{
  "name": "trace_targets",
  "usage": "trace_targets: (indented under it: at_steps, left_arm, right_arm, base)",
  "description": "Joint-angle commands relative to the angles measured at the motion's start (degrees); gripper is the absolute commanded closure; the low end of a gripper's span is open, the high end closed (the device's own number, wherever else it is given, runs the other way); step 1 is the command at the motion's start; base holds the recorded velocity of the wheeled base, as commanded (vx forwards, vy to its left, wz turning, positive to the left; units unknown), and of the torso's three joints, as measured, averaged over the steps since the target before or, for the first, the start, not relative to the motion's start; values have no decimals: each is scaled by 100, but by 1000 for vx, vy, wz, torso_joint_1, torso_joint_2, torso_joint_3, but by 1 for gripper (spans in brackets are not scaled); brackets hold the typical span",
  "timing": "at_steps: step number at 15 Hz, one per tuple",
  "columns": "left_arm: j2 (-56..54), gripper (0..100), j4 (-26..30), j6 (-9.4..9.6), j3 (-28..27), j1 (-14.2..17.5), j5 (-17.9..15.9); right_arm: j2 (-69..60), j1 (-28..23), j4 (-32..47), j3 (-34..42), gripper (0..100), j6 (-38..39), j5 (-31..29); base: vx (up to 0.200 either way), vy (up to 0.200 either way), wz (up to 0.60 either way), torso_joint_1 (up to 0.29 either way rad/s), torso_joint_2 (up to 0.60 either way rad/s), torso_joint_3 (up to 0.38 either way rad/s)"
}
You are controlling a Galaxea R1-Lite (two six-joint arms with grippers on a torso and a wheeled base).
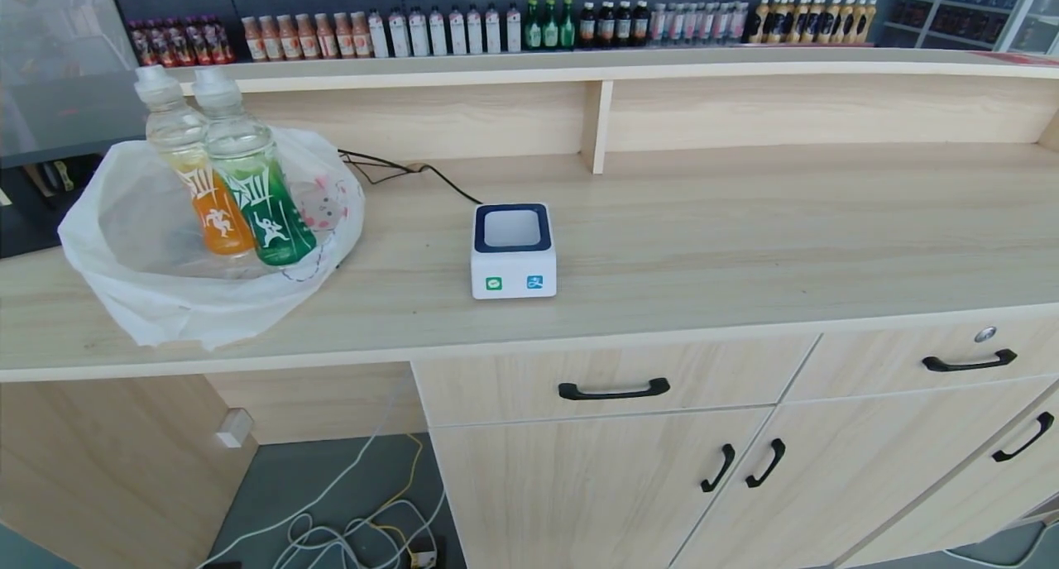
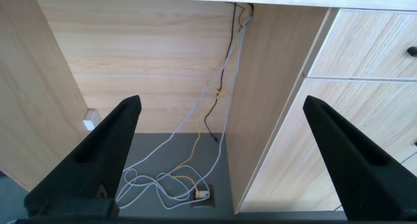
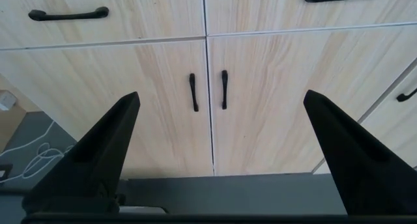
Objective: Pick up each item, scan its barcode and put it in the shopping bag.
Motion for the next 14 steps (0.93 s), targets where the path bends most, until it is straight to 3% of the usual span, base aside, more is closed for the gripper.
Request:
trace_targets:
  at_steps: [1, 6, 9, 10, 14]
  left_arm:
    - [-2, 0, 0, -9, 0, 2, -1]
    - [-2, 0, 0, -9, 0, 2, -1]
    - [-2, 0, 0, -9, 0, 2, -1]
    - [-2, 0, 0, -9, 0, 2, -1]
    - [-2, 0, 0, -9, 0, 2, -1]
  right_arm:
    - [42, 32, 9, 1, 0, 2, -2]
    - [191, 217, 9, 1, 0, -139, 60]
    - [33, -73, 0, 1, 0, -112, 51]
    - [-468, -469, 0, 1, 0, -86, 51]
    - [-477, -451, 0, 1, 0, -16, 60]
  base:
    - [0, 0, 0, 0, 0, 0]
    - [0, 0, 0, 0, 0, 0]
    - [0, 0, 0, 0, 0, 0]
    - [0, 0, 0, 0, 0, 0]
    - [0, 0, 0, 0, 0, 0]
